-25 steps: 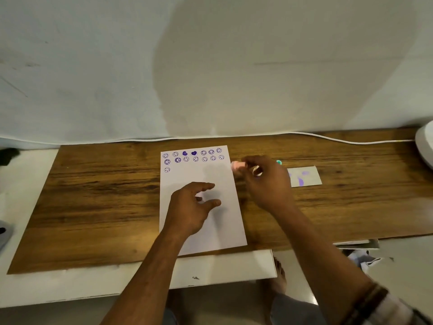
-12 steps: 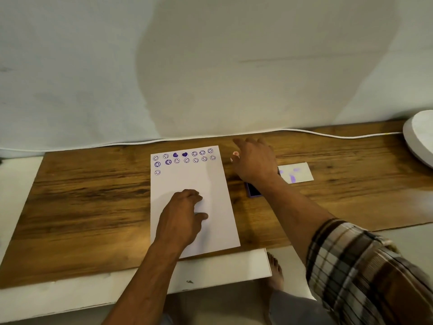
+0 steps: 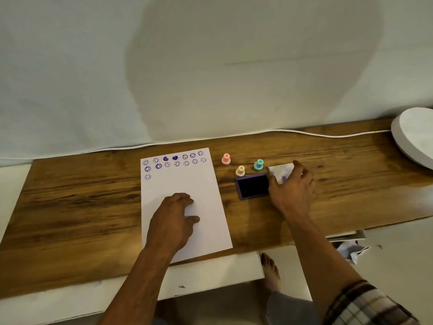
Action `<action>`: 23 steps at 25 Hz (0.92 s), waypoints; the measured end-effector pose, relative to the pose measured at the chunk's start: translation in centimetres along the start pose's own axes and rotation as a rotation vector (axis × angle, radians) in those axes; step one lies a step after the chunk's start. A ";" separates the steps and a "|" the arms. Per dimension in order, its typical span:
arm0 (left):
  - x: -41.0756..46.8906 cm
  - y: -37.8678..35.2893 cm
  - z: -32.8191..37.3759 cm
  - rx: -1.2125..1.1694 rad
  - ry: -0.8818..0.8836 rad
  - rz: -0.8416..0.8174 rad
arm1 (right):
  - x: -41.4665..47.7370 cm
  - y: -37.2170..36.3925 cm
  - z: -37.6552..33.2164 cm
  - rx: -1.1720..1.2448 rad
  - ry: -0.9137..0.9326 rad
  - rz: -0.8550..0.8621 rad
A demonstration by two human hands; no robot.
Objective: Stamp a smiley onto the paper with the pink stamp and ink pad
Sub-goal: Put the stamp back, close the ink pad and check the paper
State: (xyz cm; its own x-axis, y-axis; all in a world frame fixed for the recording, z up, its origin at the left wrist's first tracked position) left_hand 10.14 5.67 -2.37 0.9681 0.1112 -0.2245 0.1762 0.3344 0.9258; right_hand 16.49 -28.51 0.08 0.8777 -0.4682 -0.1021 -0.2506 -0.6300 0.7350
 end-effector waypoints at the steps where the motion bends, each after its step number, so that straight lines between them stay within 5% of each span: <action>1: 0.1 0.0 0.0 0.000 0.004 0.002 | 0.3 -0.1 0.1 0.000 -0.004 0.010; 13: 0.1 0.1 0.0 -0.004 0.019 0.001 | 2.1 0.8 0.7 -0.002 -0.048 0.027; 23: 0.4 0.1 0.4 0.017 0.010 0.009 | -5.3 -4.2 -3.2 -0.056 0.082 -0.022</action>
State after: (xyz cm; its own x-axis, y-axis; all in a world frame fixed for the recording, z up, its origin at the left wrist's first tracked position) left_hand 10.59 5.41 -2.26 0.9678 0.1232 -0.2194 0.1711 0.3170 0.9329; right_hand 14.25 -21.36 -0.32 0.9139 -0.4008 -0.0646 -0.2100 -0.6029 0.7697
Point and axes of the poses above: each hand's wrist, its own x-axis towards the middle knuckle, its own y-axis out of the back of the hand, z = x × y, the point moved 10 cm from there along x, towards the middle knuckle, and after that the axes turned 14 degrees about x, right-handed, at the moved point
